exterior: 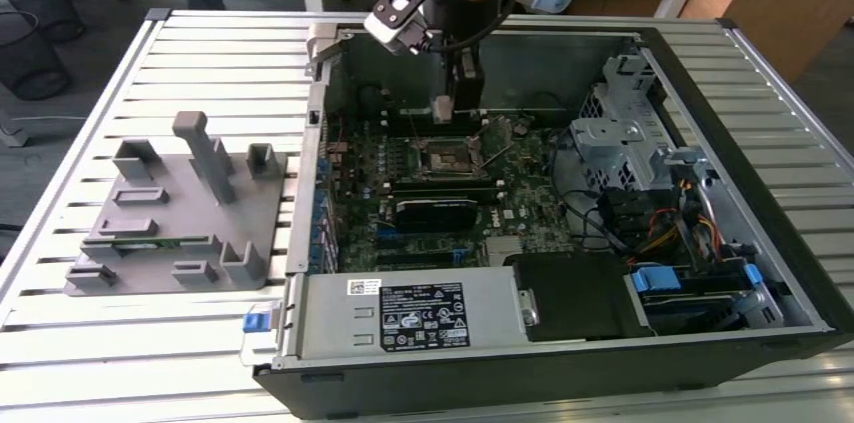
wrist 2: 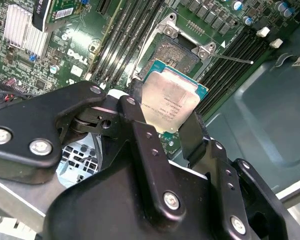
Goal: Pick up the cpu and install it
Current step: 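Place the cpu into insertion slot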
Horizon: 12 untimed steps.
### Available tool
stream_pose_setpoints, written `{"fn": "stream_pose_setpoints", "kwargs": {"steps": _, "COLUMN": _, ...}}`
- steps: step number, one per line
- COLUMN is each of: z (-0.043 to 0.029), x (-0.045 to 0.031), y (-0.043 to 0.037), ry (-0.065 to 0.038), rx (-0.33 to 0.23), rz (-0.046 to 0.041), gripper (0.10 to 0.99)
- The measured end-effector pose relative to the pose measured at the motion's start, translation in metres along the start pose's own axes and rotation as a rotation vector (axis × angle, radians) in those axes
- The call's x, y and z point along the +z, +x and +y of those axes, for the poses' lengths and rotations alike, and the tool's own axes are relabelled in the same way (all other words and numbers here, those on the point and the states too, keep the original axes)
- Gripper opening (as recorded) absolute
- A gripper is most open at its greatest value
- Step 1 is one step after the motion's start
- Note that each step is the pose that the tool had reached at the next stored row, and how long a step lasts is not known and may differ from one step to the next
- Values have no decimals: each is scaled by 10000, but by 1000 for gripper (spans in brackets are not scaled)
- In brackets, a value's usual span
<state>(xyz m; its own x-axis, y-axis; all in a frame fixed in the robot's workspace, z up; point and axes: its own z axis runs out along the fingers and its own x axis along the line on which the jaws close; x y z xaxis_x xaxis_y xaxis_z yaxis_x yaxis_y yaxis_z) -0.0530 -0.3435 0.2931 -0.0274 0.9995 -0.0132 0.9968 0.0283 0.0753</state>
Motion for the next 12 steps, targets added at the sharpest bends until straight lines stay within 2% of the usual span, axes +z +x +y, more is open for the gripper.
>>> {"fn": "stream_pose_setpoints", "kwargs": {"steps": 12, "z": -3, "x": 41, "y": 1, "ry": 0, "rx": 0, "rz": 0, "gripper": 537}}
